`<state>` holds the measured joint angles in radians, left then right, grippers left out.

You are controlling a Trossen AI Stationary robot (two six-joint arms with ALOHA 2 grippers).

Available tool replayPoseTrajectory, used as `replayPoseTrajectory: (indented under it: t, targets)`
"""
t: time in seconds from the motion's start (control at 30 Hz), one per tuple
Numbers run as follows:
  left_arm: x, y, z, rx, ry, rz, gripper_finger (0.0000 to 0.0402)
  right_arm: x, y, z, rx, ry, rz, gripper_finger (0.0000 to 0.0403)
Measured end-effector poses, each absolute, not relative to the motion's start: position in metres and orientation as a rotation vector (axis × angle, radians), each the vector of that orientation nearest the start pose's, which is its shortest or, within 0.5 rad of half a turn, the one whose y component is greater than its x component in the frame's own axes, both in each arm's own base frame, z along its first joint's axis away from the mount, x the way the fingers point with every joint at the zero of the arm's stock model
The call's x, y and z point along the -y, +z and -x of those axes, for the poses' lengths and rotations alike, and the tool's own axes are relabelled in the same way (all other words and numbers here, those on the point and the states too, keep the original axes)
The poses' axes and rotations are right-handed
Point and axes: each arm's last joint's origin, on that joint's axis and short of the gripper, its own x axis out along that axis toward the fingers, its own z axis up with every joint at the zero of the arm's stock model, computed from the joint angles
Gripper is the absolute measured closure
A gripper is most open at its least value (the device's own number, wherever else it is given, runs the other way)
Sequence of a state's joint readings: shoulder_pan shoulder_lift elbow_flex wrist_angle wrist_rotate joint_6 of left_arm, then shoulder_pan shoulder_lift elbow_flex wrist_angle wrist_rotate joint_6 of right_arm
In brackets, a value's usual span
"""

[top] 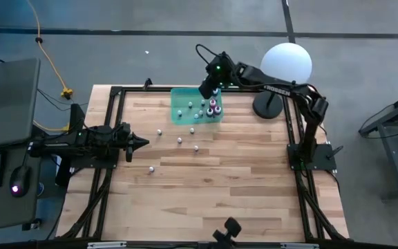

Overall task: Pick & Place food coloring
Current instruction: Put the small blue food coloring into the bin

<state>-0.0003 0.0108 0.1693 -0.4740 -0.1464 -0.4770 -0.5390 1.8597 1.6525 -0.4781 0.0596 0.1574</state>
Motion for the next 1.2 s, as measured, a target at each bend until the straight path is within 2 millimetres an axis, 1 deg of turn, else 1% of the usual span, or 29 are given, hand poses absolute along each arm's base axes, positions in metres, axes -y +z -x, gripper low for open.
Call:
replayPoseTrajectory:
  t: [0.1, 0.23, 0.4, 0.63, 0.73, 1.03, 1.2]
  targets:
    - [-0.004, 0.174, -0.08, -0.274, 0.217, 0.449, 0.0401, 0.224, 0.289, -0.358, -0.627, -0.632, -0.333, 0.0339]
    - [-0.004, 0.174, -0.08, -0.274, 0.217, 0.449, 0.0401, 0.227, 0.276, -0.359, -0.583, -0.608, -0.342, 0.0338]
    - [-0.004, 0.174, -0.08, -0.274, 0.217, 0.449, 0.0401, 0.229, 0.262, -0.366, -0.568, -0.531, -0.347, 0.0339]
    - [-0.004, 0.174, -0.08, -0.274, 0.217, 0.449, 0.0401, 0.227, 0.249, -0.38, -0.675, -0.483, -0.35, 0.0339]
    - [-0.004, 0.174, -0.08, -0.274, 0.217, 0.449, 0.0401, 0.226, 0.243, -0.382, -0.722, -0.477, -0.358, 0.0338]
    - [-0.004, 0.174, -0.08, -0.274, 0.217, 0.449, 0.0401, 0.221, 0.222, -0.382, -0.866, -0.468, -0.35, 0.0341]
    - [-0.004, 0.174, -0.08, -0.274, 0.217, 0.449, 0.0401, 0.223, 0.221, -0.381, -0.875, -0.516, -0.335, 0.0339]
